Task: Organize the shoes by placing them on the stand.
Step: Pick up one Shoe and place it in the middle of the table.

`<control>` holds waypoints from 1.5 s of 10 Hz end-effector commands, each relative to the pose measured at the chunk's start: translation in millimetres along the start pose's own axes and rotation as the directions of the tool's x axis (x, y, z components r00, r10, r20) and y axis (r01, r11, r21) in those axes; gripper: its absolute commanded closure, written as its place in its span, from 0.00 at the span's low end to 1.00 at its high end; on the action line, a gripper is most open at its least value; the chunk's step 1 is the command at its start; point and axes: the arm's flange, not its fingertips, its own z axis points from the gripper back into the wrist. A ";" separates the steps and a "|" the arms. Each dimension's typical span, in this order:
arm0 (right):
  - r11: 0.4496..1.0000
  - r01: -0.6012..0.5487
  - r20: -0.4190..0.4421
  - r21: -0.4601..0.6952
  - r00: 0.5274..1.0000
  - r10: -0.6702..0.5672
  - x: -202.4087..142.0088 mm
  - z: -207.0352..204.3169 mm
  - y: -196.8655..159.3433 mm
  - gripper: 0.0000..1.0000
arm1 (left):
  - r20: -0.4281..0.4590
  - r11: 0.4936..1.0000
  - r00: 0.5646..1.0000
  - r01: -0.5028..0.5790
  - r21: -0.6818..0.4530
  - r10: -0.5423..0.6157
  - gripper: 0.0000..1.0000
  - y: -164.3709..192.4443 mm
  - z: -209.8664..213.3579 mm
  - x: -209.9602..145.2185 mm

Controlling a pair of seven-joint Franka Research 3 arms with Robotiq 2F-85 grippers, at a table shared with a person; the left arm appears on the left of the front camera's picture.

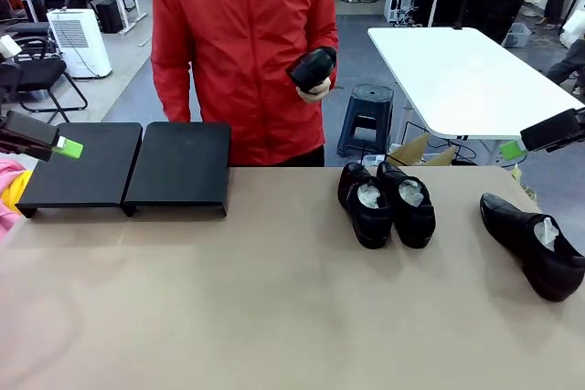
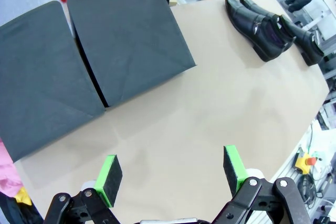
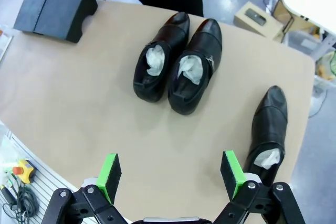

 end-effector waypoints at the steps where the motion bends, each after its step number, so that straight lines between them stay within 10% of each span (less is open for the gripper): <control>1: 1.000 -0.015 0.017 0.022 1.000 0.014 -2.8 0.9 -2.2 0.00 | 0.009 1.000 1.000 0.004 -0.019 -0.004 0.00 1.1 0.1 0.3; 4: 0.994 0.107 -0.040 0.024 0.994 -0.106 19.4 -19.0 16.2 0.00 | 0.009 1.000 1.000 0.004 -0.019 -0.004 0.00 1.1 0.1 0.3; 10: 0.979 0.115 -0.466 -0.166 0.866 -0.181 102.2 -129.1 77.7 0.00 | 0.009 1.000 1.000 0.004 -0.019 -0.004 0.00 1.1 0.1 0.3; 15: 0.952 0.130 -0.467 -0.278 0.848 -0.252 120.7 -213.0 70.8 0.00 | 0.009 1.000 1.000 0.004 -0.019 -0.004 0.00 1.1 0.1 0.3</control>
